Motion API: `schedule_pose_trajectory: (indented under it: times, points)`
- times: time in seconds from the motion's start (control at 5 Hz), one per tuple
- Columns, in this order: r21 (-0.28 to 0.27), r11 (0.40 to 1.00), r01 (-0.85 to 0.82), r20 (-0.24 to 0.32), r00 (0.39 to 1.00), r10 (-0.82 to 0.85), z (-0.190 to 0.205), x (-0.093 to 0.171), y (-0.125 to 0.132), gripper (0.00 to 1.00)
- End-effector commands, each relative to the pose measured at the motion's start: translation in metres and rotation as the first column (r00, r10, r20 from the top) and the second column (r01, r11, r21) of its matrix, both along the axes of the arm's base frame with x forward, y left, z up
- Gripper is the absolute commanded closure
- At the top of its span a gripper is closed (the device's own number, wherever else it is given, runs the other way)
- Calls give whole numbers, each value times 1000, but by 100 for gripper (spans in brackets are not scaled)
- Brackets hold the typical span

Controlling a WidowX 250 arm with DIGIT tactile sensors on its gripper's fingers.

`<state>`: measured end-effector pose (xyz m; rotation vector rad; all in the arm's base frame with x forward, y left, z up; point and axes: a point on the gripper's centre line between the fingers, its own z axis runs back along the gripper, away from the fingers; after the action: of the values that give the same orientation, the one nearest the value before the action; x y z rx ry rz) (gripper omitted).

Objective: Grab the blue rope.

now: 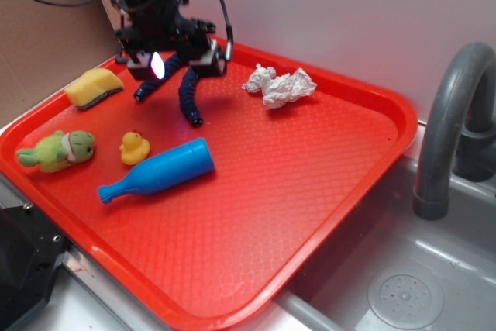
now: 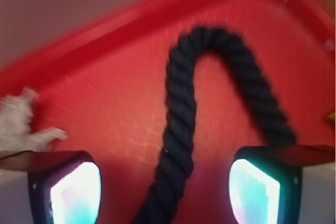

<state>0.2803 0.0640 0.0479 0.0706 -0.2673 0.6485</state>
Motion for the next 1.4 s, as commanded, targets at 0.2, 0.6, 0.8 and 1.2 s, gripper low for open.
schedule_pose_trajectory:
  times: [0.2, 0.6, 0.8, 1.2]
  points:
    - [-65, 994, 89, 41, 995, -87, -24, 8, -4, 0]
    - [-17, 993, 119, 96, 988, -117, -23, 5, -10, 100]
    - [58, 985, 165, 61, 984, -169, -22, 3, -14, 100]
    - [139, 919, 369, -81, 929, -361, -7, 2, -29, 100]
